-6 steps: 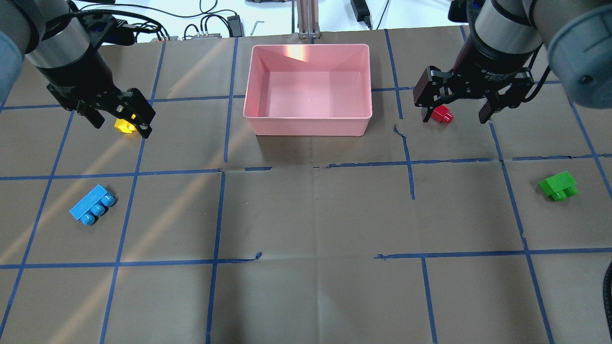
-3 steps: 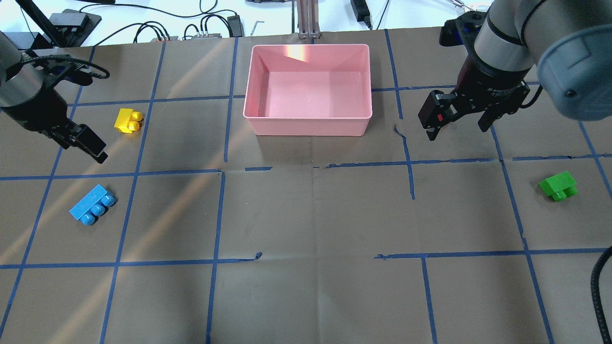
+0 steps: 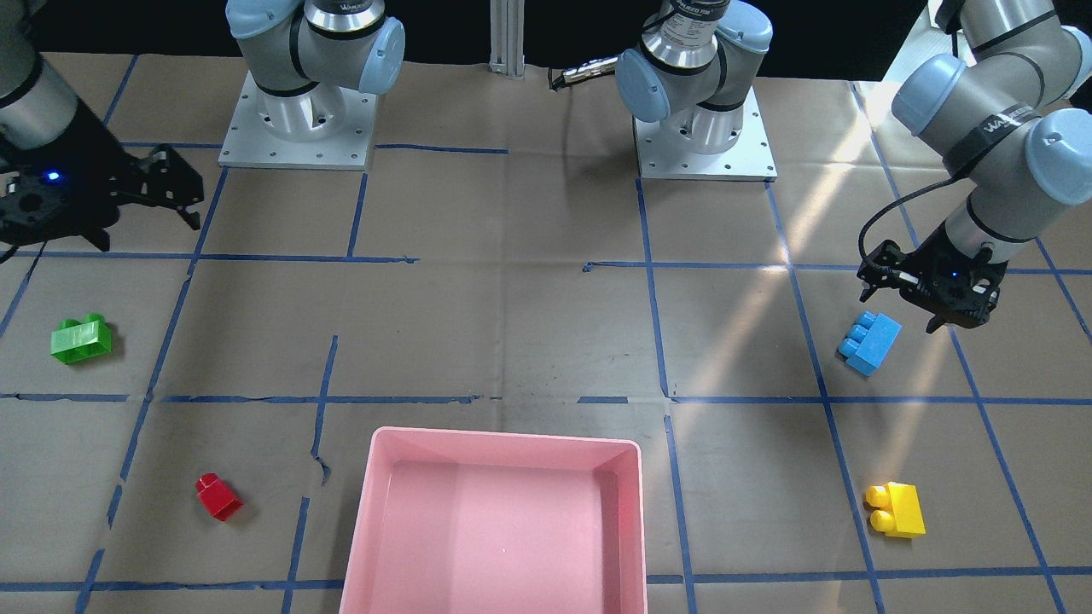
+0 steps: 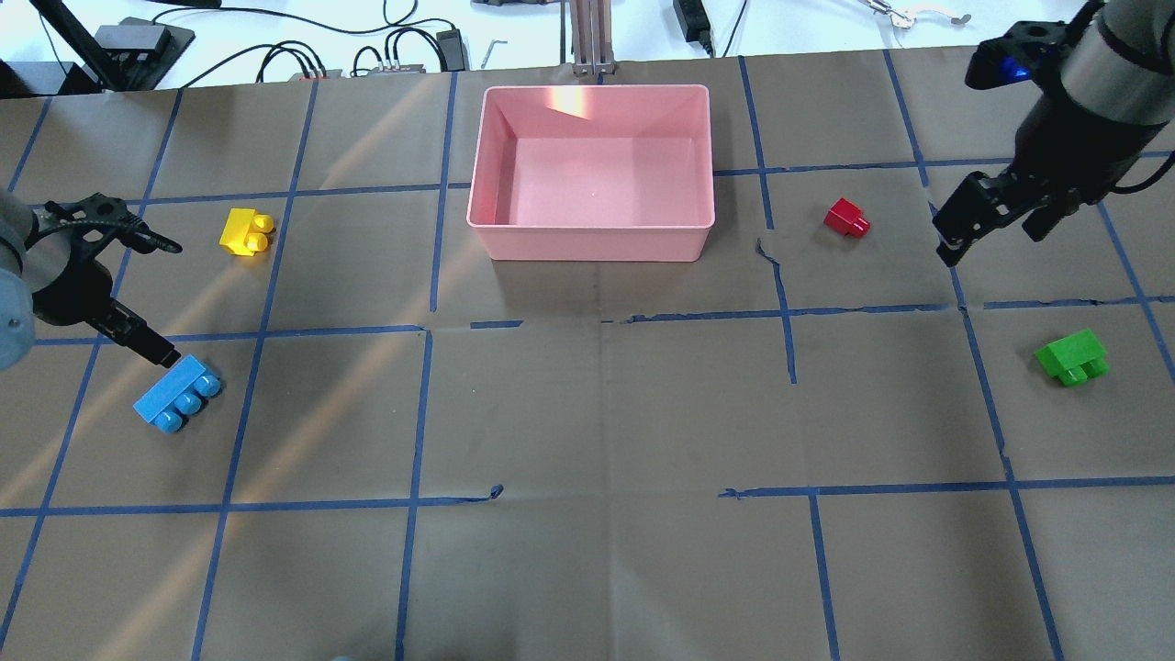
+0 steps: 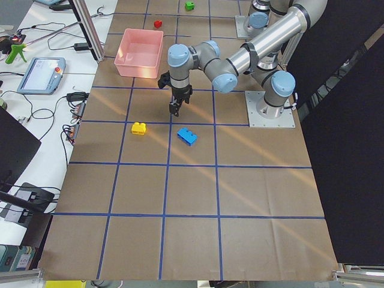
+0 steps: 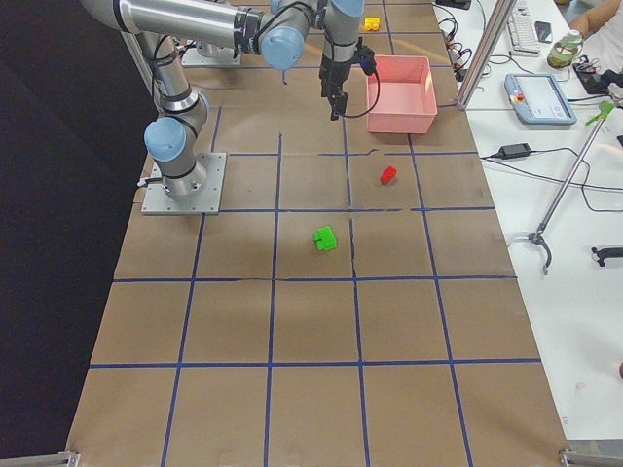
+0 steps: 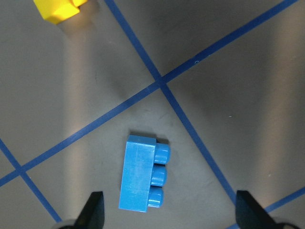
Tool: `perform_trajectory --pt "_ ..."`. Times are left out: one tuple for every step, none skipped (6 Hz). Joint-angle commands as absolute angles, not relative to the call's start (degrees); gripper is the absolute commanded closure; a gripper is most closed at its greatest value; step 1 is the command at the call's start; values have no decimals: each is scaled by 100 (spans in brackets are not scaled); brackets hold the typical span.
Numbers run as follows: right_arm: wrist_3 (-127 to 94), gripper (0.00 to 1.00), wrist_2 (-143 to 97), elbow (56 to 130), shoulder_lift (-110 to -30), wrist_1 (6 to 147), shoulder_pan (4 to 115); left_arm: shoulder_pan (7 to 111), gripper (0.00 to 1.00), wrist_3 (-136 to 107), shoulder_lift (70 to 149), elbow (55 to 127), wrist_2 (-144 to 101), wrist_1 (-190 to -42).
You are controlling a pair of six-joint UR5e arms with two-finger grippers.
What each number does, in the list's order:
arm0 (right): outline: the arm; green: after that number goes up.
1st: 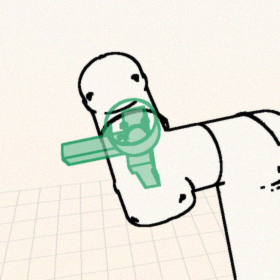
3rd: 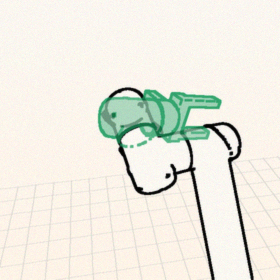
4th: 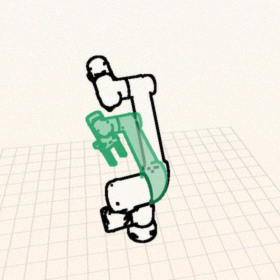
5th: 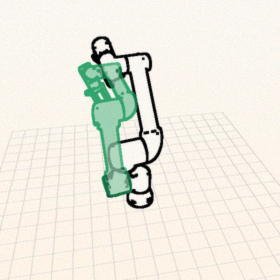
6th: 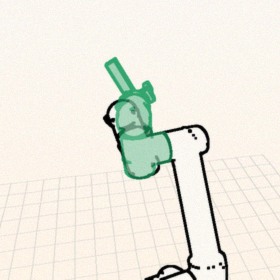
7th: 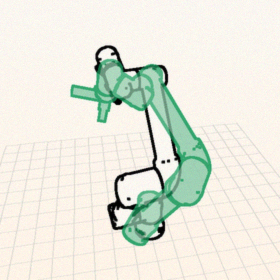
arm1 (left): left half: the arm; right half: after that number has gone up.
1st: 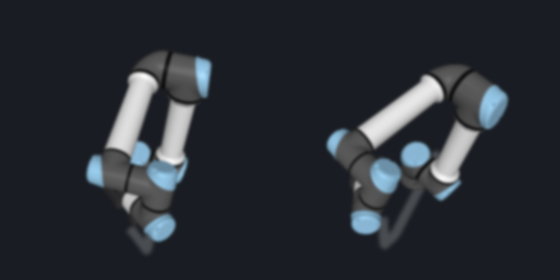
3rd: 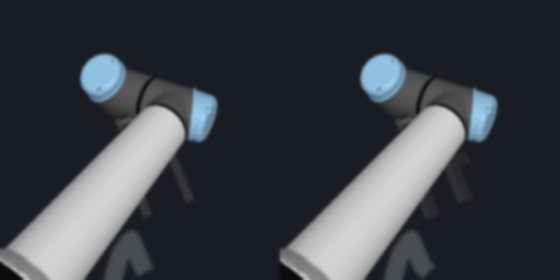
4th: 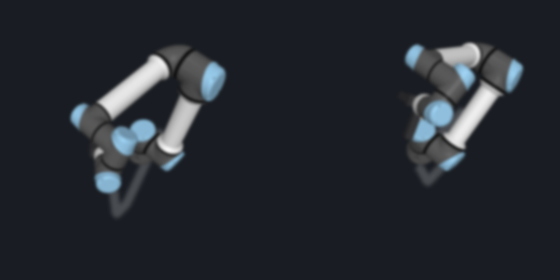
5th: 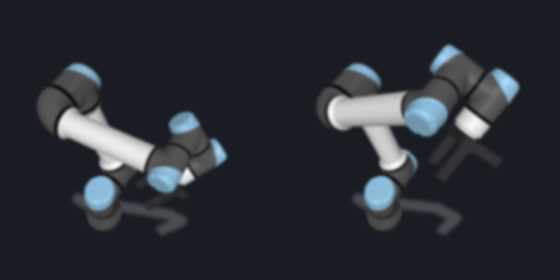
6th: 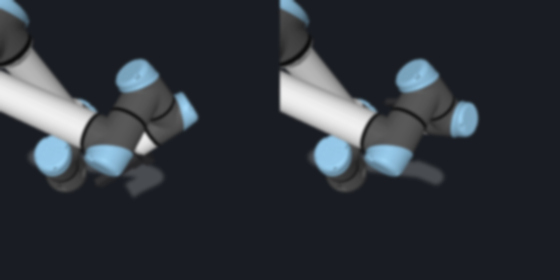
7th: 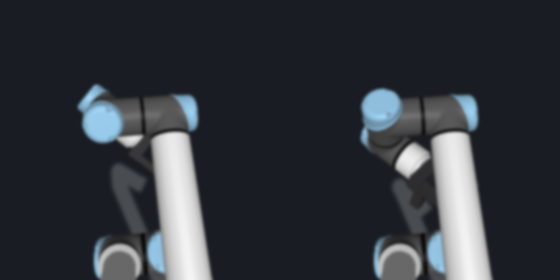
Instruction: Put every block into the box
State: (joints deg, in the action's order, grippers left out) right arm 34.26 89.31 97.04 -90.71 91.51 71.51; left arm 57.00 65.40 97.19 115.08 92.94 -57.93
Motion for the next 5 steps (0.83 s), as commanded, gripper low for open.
perform_trajectory --pt "4432 0 8956 9800 -8835 9429 6113 5450 4 6706 9939 12118 9334 -5110" --pt "5091 0 8939 9852 -8668 9700 5586 5388 4 6854 10271 12303 9325 -4480" --pt "5411 0 8947 10079 -8492 10443 5277 5222 4 7099 10501 12331 9299 -4152" --pt "5545 0 8947 10533 -8421 11172 5221 5212 4 7093 10564 12331 9290 -4148" --pt "5546 0 8947 10999 -8411 11754 5212 5212 4 7110 10582 12288 9299 -4148"
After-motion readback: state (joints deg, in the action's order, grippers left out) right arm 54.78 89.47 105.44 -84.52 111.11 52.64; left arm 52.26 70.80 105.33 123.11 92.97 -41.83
